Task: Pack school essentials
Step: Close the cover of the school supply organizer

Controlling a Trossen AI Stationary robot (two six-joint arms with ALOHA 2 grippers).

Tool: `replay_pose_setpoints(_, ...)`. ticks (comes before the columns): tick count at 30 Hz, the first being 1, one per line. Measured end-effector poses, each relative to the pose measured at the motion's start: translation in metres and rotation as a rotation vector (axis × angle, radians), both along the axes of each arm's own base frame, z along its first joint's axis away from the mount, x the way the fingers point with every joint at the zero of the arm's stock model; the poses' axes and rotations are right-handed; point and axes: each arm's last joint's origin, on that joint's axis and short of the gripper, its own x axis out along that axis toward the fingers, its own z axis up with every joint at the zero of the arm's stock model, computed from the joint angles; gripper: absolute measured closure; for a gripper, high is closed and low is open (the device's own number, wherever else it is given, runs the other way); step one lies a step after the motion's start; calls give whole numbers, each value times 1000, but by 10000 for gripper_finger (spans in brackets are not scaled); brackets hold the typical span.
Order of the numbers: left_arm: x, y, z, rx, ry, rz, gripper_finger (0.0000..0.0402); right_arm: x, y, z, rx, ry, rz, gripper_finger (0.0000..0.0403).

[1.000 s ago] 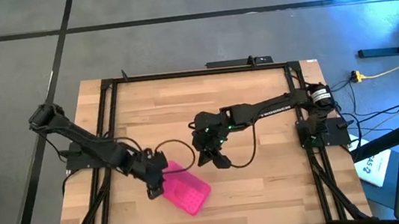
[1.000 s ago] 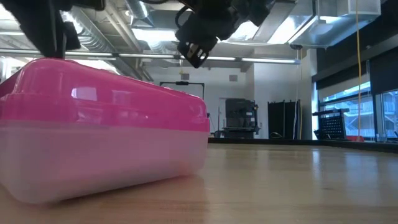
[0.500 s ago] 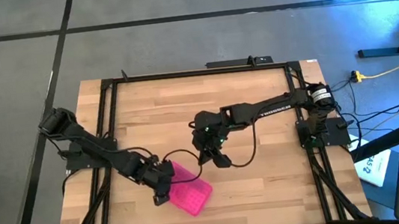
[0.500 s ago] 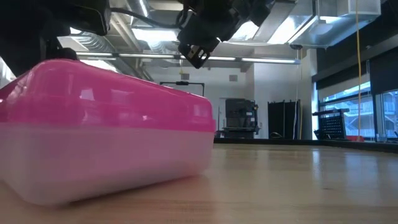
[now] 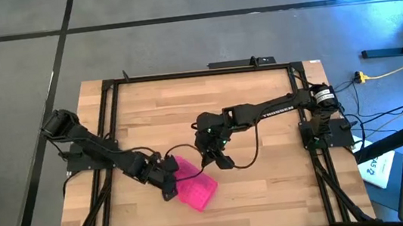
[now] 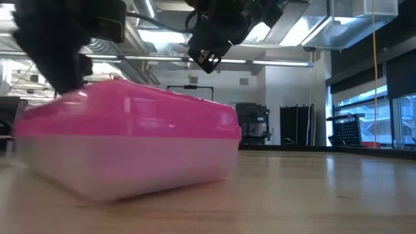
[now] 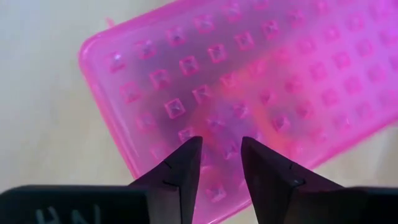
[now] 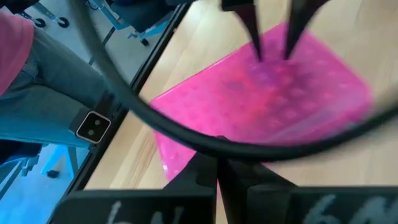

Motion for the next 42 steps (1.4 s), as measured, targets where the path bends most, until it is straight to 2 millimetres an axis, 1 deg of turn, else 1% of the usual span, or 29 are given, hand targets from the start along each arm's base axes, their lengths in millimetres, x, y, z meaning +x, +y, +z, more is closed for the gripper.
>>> replay_pose_setpoints(3,5,12,-1,46,-15,64,285,-2,0,-2,0,25,0,396)
replay_pose_setpoints(9,16,38,-1,62,-28,167,285,-9,1,-2,3,96,11,396)
replay_pose_setpoints(16,28,71,-2,128,-64,241,285,-9,17,-3,-50,69,37,396)
replay_pose_setpoints(20,34,81,9,106,-79,239,285,-7,25,-5,-116,25,32,396)
replay_pose_setpoints(23,35,89,25,99,-87,214,285,-5,27,-7,-169,2,21,396)
replay_pose_setpoints(25,32,95,42,116,-104,206,285,-3,28,-6,-173,-19,27,396)
replay_pose_setpoints(27,24,102,50,139,-65,221,285,-2,27,-11,-169,1,19,396)
replay_pose_setpoints(31,4,114,55,172,74,254,285,4,34,-34,-133,54,69,396)
replay_pose_setpoints(33,-4,117,55,168,141,255,285,7,38,-42,-122,45,101,396)
replay_pose_setpoints(35,-10,119,56,158,184,258,285,9,40,-46,-121,34,110,396)
replay_pose_setpoints(39,-18,125,56,173,271,274,285,13,44,-46,-139,-8,101,396)
replay_pose_setpoints(42,-20,128,52,162,285,286,285,11,49,-47,-181,0,81,396)
